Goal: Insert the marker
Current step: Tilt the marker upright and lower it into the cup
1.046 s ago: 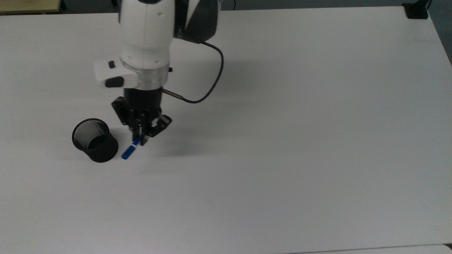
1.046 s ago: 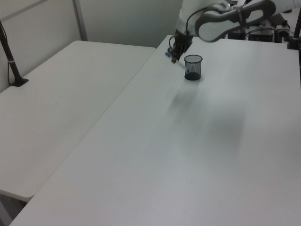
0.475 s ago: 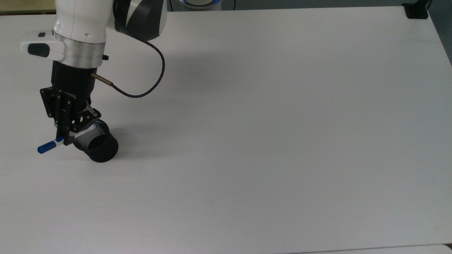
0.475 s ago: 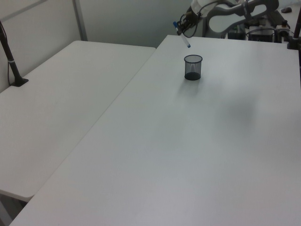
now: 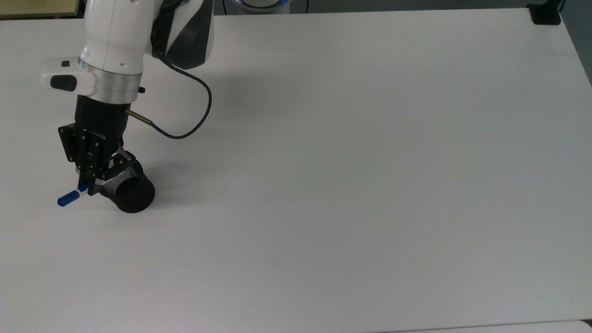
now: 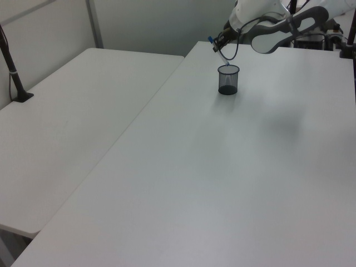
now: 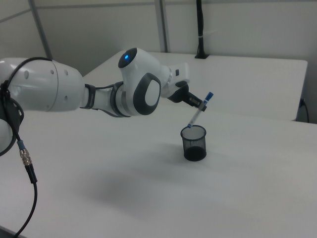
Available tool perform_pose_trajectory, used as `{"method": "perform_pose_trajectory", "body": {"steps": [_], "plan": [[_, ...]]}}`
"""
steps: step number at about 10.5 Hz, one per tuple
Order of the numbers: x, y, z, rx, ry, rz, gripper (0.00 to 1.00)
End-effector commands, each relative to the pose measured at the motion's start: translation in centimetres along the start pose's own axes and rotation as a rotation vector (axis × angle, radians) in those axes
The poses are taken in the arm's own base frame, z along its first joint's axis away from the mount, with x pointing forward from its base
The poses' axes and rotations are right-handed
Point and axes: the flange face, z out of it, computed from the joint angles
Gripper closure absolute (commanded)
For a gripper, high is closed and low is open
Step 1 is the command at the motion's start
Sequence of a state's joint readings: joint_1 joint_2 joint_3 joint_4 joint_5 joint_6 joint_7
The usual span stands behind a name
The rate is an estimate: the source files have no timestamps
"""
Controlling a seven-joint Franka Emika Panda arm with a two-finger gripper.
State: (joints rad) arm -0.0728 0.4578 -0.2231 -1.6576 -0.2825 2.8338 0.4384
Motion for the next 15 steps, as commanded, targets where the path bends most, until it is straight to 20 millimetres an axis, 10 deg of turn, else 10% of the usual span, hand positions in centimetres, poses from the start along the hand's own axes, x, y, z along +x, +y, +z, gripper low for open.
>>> {"method": "perform_pose_trajectory", "body": {"steps": [1, 5, 7, 10, 15], "plan": [[-1.0, 1.5, 0.6, -0.017, 0.001, -0.003, 0.78], [-2.2, 1.6, 1.5, -0.025, -0.024, -0.014, 0.73], [-1.9, 1.5, 1.2, -0.02, -0.02, 0.002, 0.42], [-1.2, -0.2, -0.3, 0.005, -0.01, 0.023, 0.3], [-0.3, -10.3, -10.4, 0.074, -0.141, 0.032, 0.18]]}}
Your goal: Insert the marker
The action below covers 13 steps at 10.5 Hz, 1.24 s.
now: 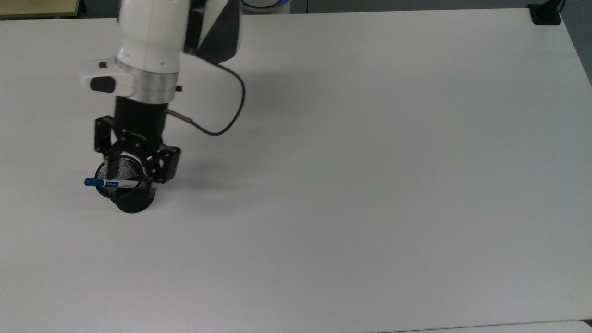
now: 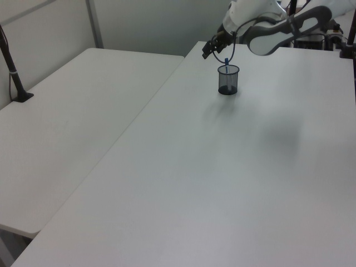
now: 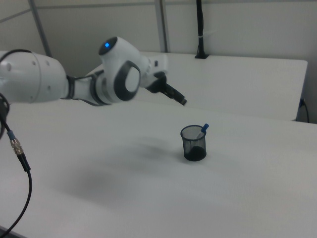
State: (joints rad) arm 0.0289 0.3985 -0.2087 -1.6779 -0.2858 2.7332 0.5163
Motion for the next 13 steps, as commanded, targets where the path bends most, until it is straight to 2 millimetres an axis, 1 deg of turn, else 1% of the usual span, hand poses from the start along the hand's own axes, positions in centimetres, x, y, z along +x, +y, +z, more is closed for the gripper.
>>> {"method": "perform_pose_trajectory", "body": {"steps": [1, 2, 3, 4, 6, 7, 8, 9, 10, 13], "plan": [[-0.7, -6.5, -10.1, 0.037, -0.166, 0.005, 0.17], [-1.4, -8.5, -12.3, 0.034, -0.235, -0.014, 0.09], [-1.9, -9.6, -14.7, 0.022, -0.335, -0.022, 0.0], [-2.3, -9.8, -15.9, 0.018, -0.403, -0.034, 0.0], [-3.6, -9.7, -19.3, 0.026, -0.552, -0.209, 0.0], [-4.6, -9.8, -20.6, 0.032, -0.611, -0.294, 0.0], [-4.5, -8.6, -21.5, 0.025, -0.64, -0.291, 0.0], [-4.3, -7.9, -22.6, 0.051, -0.659, -0.275, 0.0], [-4.3, -7.2, -22.7, 0.081, -0.685, -0.25, 0.0], [-4.4, -7.0, -22.7, 0.082, -0.706, -0.246, 0.0]]}}
